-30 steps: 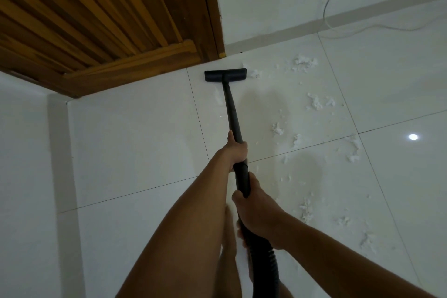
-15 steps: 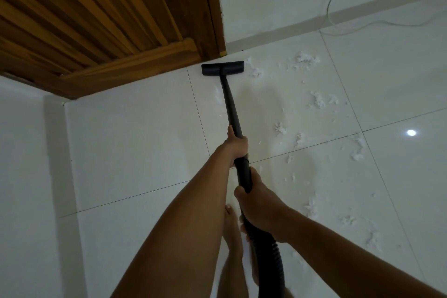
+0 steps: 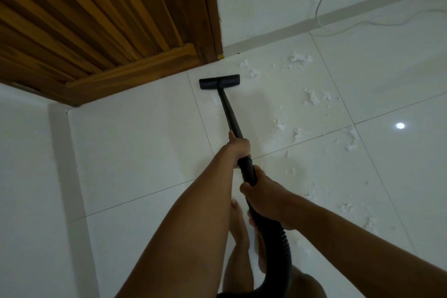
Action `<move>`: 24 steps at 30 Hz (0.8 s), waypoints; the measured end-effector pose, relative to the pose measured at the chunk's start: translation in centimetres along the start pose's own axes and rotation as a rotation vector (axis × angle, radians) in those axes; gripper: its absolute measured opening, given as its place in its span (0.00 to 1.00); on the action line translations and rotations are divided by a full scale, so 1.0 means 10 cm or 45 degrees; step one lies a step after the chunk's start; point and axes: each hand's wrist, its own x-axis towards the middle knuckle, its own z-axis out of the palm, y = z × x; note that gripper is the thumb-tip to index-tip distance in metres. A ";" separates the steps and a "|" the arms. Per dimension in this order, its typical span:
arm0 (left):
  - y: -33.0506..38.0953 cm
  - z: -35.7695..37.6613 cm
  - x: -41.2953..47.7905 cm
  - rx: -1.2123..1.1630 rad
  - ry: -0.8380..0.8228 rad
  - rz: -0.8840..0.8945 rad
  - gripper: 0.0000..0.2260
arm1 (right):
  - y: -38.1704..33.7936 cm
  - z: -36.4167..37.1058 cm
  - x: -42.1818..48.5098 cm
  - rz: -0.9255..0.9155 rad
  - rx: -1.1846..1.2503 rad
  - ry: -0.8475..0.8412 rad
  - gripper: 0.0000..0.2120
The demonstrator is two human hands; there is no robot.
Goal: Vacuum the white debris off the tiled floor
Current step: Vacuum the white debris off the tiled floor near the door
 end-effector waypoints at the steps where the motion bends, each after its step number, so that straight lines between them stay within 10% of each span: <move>1: 0.00 -0.05 0.00 0.000 -0.004 0.003 0.34 | -0.04 0.03 0.00 0.013 0.049 -0.011 0.26; 24: 0.00 -0.36 0.48 -0.043 0.019 0.084 0.34 | -0.11 0.27 0.56 -0.027 0.045 0.058 0.25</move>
